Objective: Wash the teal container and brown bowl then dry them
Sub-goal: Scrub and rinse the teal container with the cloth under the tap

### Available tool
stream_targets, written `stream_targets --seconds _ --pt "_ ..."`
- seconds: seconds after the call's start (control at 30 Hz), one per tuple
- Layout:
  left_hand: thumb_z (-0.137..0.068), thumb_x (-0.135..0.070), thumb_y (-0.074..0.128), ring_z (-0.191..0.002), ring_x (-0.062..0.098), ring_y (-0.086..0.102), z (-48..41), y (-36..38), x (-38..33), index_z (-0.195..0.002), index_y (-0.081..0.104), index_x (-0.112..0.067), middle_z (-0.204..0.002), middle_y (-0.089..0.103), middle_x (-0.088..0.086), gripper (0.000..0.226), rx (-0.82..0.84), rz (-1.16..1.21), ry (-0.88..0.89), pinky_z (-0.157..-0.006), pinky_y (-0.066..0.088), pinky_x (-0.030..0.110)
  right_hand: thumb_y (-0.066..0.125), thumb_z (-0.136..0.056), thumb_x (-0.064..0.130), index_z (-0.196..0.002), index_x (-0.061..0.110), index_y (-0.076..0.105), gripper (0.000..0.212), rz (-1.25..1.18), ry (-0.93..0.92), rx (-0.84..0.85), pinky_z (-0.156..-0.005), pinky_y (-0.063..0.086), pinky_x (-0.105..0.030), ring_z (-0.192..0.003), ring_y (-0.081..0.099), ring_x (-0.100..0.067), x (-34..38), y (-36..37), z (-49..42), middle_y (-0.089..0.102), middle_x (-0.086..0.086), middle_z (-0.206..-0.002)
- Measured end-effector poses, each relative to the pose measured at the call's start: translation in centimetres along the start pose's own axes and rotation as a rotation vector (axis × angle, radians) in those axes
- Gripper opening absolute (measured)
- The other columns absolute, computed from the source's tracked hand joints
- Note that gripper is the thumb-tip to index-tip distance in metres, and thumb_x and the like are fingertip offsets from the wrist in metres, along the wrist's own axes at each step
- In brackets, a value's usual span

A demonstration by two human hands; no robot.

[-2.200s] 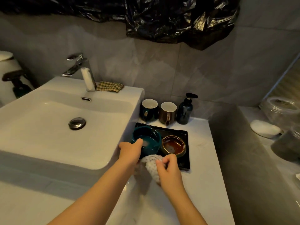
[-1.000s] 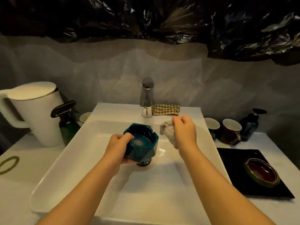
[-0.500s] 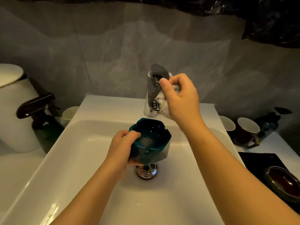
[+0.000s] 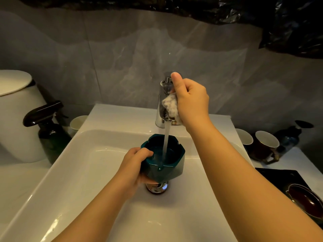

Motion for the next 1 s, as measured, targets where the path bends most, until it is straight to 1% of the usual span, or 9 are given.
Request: stream_targets --seconds 0.07,0.17,0.3,0.47,0.57,0.67,0.83,0.9,1.0 --pt "-0.088 -0.012 0.051 -0.102 0.039 0.060 0.0 -0.1 0.1 -0.114 0.048 -0.006 -0.119 0.055 0.019 0.027 0.010 -0.004 -0.009 -0.063 0.057 0.049 0.051 -0.090 0.047 -0.050 0.013 0.038 0.054 -0.040 0.025 -0.018 -0.051 0.032 -0.019 -0.049 0.034 -0.006 -0.4 -0.3 0.1 0.037 0.006 -0.050" --pt "-0.086 -0.010 0.051 -0.104 0.040 0.059 -0.2 -0.3 0.3 -0.117 0.046 -0.007 -0.122 0.054 0.020 0.031 0.038 0.001 -0.032 -0.067 0.056 0.054 0.050 -0.091 0.047 -0.068 -0.003 0.058 0.056 -0.119 0.109 -0.064 -0.066 0.047 -0.034 -0.062 0.052 -0.017 -2.2 -1.4 0.9 0.053 -0.004 -0.062" --pt "-0.086 -0.004 0.042 -0.104 0.040 0.060 -0.2 0.1 0.7 -0.119 0.046 -0.005 -0.121 0.057 0.021 0.034 0.100 0.023 -0.087 -0.069 0.056 0.054 0.045 -0.094 0.043 -0.068 0.015 0.060 0.041 -0.136 0.306 -0.179 -0.078 0.054 -0.042 -0.086 0.064 -0.028 -6.7 -3.8 3.5 0.064 -0.008 -0.077" --pt "-0.087 -0.014 0.039 -0.088 0.036 0.063 0.1 0.8 2.0 -0.100 0.059 -0.009 -0.096 0.067 0.018 0.024 0.080 -0.019 -0.206 -0.074 0.055 0.056 0.053 -0.090 0.020 -0.088 0.022 0.060 0.008 -0.148 0.523 -0.251 -0.078 0.052 -0.034 -0.099 0.059 -0.023 -11.9 -5.7 7.0 0.061 -0.002 -0.099" --pt "-0.089 -0.022 0.041 -0.093 0.037 0.062 0.2 1.1 2.8 -0.100 0.057 -0.012 -0.100 0.066 0.018 0.023 0.074 0.010 -0.272 -0.082 0.051 0.059 0.053 -0.088 0.010 -0.096 0.019 0.061 0.015 -0.172 0.558 -0.253 -0.089 0.049 -0.038 -0.106 0.054 -0.022 -13.6 -5.7 8.7 0.059 -0.003 -0.111" --pt "-0.082 -0.012 0.039 -0.092 0.037 0.060 0.4 1.6 3.1 -0.100 0.056 -0.011 -0.100 0.065 0.019 0.024 0.117 0.151 -0.290 -0.080 0.051 0.055 0.054 -0.089 0.011 -0.100 0.020 0.059 0.015 -0.174 0.591 -0.225 -0.079 0.050 -0.034 -0.100 0.055 -0.023 -14.7 -5.3 9.7 0.058 -0.004 -0.108" --pt "-0.061 0.002 0.053 -0.091 0.035 0.063 0.3 1.9 2.6 -0.118 0.046 -0.006 -0.112 0.060 0.020 0.058 0.143 0.117 -0.120 -0.066 0.056 0.050 0.058 -0.086 0.013 -0.094 0.025 0.057 0.015 -0.166 0.586 -0.206 -0.078 0.056 -0.045 -0.098 0.059 -0.028 -15.0 -4.6 9.8 0.060 -0.005 -0.103" --pt "-0.074 0.004 0.060 -0.084 0.027 0.065 0.3 1.2 1.9 -0.119 0.040 -0.013 -0.107 0.056 0.014 0.053 0.002 -0.100 0.030 -0.062 0.058 0.043 0.059 -0.086 0.012 -0.093 0.027 0.056 0.017 -0.155 0.574 -0.186 -0.080 0.055 -0.050 -0.099 0.058 -0.027 -14.9 -4.3 9.9 0.058 -0.001 -0.101" --pt "-0.087 -0.017 0.060 -0.081 0.024 0.065 0.4 0.7 1.0 -0.107 0.045 -0.024 -0.103 0.059 0.012 0.026 -0.135 -0.364 0.147 -0.050 0.055 0.032 0.059 -0.087 0.012 -0.096 0.026 0.055 0.017 -0.141 0.556 -0.165 -0.085 0.054 -0.049 -0.101 0.055 -0.023 -14.7 -4.3 10.0 0.055 0.000 -0.103"
Point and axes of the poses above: each hand's wrist, its own z-axis away from the middle knuckle, its own y-axis out of the palm, x = y × z, the point moved 5 cm from there along -z, towards the middle knuckle
